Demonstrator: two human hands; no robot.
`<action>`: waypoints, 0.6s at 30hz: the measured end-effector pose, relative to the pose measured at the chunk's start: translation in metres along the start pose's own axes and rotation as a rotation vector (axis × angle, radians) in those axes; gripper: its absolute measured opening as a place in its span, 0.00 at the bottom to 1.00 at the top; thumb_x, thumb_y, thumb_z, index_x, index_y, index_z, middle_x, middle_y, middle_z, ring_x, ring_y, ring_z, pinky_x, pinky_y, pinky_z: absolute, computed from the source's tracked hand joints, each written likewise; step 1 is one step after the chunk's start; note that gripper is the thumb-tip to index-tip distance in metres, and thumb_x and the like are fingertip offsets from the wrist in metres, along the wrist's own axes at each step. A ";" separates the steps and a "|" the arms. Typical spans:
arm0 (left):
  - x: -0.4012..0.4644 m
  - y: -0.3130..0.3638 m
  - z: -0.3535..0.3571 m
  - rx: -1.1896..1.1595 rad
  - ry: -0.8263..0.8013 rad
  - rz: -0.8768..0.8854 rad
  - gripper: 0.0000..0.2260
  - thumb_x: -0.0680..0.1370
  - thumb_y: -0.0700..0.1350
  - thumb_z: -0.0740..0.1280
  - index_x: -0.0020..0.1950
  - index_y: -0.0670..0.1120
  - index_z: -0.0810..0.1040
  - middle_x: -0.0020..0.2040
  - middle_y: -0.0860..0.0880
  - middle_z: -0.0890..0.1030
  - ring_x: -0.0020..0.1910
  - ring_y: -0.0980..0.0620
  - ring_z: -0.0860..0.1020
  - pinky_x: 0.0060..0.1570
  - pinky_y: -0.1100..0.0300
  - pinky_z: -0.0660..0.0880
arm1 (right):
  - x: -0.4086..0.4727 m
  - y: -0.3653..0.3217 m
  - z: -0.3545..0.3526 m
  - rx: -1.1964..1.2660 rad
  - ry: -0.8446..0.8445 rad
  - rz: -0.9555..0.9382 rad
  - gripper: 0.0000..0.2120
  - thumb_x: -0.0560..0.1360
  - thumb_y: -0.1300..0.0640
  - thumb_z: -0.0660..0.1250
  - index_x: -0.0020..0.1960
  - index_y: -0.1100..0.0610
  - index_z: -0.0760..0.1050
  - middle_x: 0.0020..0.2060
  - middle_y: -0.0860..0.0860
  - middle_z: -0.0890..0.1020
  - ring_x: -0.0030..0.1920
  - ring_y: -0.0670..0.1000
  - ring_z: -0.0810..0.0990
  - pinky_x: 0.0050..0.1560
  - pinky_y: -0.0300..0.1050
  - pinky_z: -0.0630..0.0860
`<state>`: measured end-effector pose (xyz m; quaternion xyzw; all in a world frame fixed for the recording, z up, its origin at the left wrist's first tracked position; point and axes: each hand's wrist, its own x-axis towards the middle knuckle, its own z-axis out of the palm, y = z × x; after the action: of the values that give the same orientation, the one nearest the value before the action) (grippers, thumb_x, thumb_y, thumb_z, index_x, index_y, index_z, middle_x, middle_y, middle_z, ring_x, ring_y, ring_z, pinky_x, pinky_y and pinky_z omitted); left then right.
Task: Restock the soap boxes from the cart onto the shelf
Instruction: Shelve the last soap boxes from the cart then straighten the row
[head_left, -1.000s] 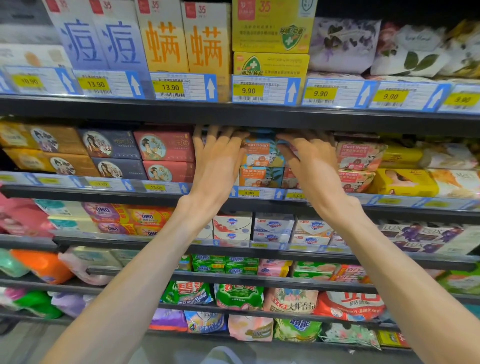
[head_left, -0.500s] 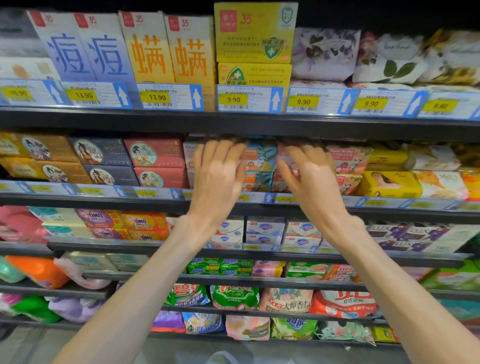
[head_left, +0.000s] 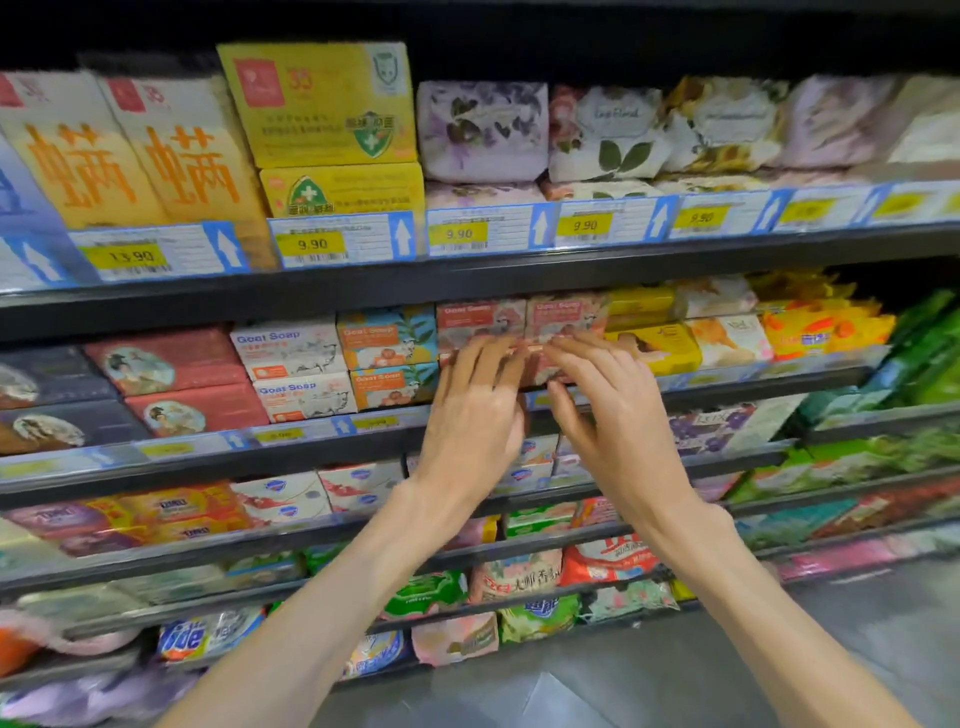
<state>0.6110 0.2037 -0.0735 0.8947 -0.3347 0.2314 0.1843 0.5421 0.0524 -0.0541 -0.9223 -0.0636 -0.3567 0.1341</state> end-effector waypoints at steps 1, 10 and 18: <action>0.003 0.000 0.001 -0.001 -0.005 -0.012 0.25 0.75 0.41 0.67 0.73 0.43 0.71 0.71 0.45 0.72 0.72 0.43 0.67 0.71 0.46 0.68 | 0.000 0.001 -0.001 0.003 -0.001 0.011 0.13 0.80 0.58 0.66 0.64 0.57 0.77 0.63 0.50 0.79 0.68 0.53 0.73 0.67 0.52 0.69; -0.001 0.002 0.006 -0.003 -0.002 -0.032 0.23 0.78 0.42 0.65 0.74 0.44 0.71 0.73 0.46 0.71 0.73 0.44 0.66 0.72 0.49 0.67 | -0.008 0.011 -0.002 0.013 -0.049 0.024 0.14 0.80 0.57 0.64 0.65 0.57 0.76 0.63 0.50 0.79 0.68 0.53 0.74 0.69 0.53 0.67; -0.011 0.006 -0.003 -0.030 0.147 -0.068 0.16 0.79 0.39 0.64 0.68 0.42 0.77 0.67 0.46 0.76 0.70 0.44 0.70 0.70 0.48 0.68 | 0.002 0.025 0.001 0.067 -0.067 -0.073 0.14 0.80 0.57 0.64 0.65 0.57 0.77 0.63 0.50 0.79 0.67 0.52 0.74 0.70 0.49 0.67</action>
<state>0.5985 0.2060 -0.0760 0.8833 -0.2930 0.2850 0.2294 0.5492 0.0286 -0.0585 -0.9258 -0.1137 -0.3280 0.1496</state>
